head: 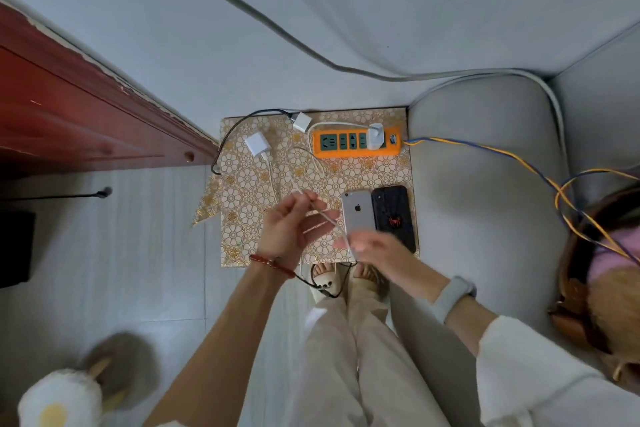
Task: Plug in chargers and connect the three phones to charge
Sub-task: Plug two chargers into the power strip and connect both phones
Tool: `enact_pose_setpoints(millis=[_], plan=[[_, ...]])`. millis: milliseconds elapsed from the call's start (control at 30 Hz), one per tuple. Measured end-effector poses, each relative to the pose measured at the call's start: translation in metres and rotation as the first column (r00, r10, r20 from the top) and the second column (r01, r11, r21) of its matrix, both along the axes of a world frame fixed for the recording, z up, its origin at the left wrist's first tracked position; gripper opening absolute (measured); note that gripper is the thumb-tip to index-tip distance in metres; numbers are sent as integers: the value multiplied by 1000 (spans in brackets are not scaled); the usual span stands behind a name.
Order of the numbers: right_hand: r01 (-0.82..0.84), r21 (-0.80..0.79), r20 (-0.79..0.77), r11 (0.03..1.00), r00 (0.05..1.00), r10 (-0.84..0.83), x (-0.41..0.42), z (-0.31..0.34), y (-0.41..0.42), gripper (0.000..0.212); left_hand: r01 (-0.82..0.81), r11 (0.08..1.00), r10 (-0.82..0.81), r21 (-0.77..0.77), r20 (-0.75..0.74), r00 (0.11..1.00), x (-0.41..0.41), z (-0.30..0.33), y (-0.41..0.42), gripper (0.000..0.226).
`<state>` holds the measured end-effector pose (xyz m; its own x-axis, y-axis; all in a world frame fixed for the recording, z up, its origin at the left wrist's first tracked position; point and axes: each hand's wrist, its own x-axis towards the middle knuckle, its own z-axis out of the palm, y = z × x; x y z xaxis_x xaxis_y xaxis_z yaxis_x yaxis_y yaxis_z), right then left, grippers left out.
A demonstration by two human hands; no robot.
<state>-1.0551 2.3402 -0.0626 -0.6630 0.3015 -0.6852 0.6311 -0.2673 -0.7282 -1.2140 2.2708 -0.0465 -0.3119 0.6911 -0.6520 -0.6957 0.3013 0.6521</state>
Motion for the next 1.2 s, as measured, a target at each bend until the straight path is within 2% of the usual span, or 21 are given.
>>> enact_pose_setpoints(millis=[33, 100, 167, 233, 333, 400, 467, 500, 533, 567, 600, 700, 767, 833, 867, 933, 1033, 1067, 1100, 1133, 1200], plan=[[-138, 29, 36, 990, 990, 137, 5, -3, -10, 23, -68, 998, 68, 11, 29, 997, -8, 1, -1, 26], [-267, 85, 115, 960, 960, 257, 16, -6, -19, 21, -215, 977, 215, 2, 73, 974, -21, 1, -4, 25], [-306, 204, 187, 930, 945, 270, 25, -9, -13, 22, -349, 936, 352, -53, 58, 934, -30, -3, -8, 25], [-236, 283, 212, 930, 961, 179, 29, -7, -1, 22, -387, 906, 375, -171, -94, 922, -32, -9, -12, 23], [-89, 354, 188, 931, 982, 22, 29, 0, 19, 22, -307, 857, 167, -413, -342, 925, -23, -18, -19, 23], [-76, 393, 144, 916, 989, 20, 27, 10, 28, 23, -181, 801, -113, -570, -442, 890, -17, -22, -25, 28], [-112, 434, 98, 894, 992, 76, 20, 23, 32, 23, -119, 715, -402, -689, -545, 736, -9, -21, -33, 48], [-125, 451, 73, 884, 992, 103, 15, 29, 32, 23, -143, 749, -445, -647, -651, 616, -3, -18, -37, 56], [-133, 465, 43, 875, 991, 128, 8, 36, 31, 23, -137, 832, -424, -538, -775, 468, 2, -13, -40, 57], [-139, 473, 13, 870, 988, 151, 1, 41, 29, 23, -57, 910, -372, -411, -869, 327, 7, -9, -41, 54], [-143, 479, -15, 866, 985, 171, -6, 45, 26, 22, 70, 942, -335, -328, -913, 232, 11, -5, -41, 50], [-125, 488, -65, 864, 982, 179, -19, 50, 18, 20, 403, 861, -364, -310, -929, 63, 15, -1, -35, 37], [-112, 481, -71, 869, 983, 166, -14, 48, 17, 18, 412, 868, -323, -277, -945, 46, 13, 0, -31, 26], [-127, 417, -73, 900, 982, 172, -4, 45, 17, 19, 281, 927, -273, -249, -961, 50, 9, -2, -29, 24], [-140, 369, -60, 919, 983, 174, 2, 42, 17, 18, 179, 953, -265, -245, -959, 102, 5, -2, -28, 22], [-174, 273, 13, 946, 984, 177, 16, 30, 18, 12, -70, 969, -206, -235, -935, 289, -5, -2, -27, 21], [-305, 231, 204, 924, 944, 261, 39, 11, 18, 16, -396, 895, 41, -206, -846, 532, -25, 1, -27, 22], [-333, 249, 257, 909, 928, 270, 45, 7, 18, 18, -478, 855, 113, -200, -828, 550, -31, 2, -29, 23], [-331, 282, 288, 901, 924, 250, 49, 4, 19, 21, -534, 817, 117, -219, -844, 524, -36, 3, -32, 23], [-299, 320, 295, 899, 933, 206, 51, 3, 20, 23, -559, 792, 57, -246, -882, 468, -40, 4, -36, 22], [-213, 393, 255, 894, 960, 116, 48, 4, 22, 25, -481, 820, -153, -311, -928, 340, -44, 1, -43, 31]])
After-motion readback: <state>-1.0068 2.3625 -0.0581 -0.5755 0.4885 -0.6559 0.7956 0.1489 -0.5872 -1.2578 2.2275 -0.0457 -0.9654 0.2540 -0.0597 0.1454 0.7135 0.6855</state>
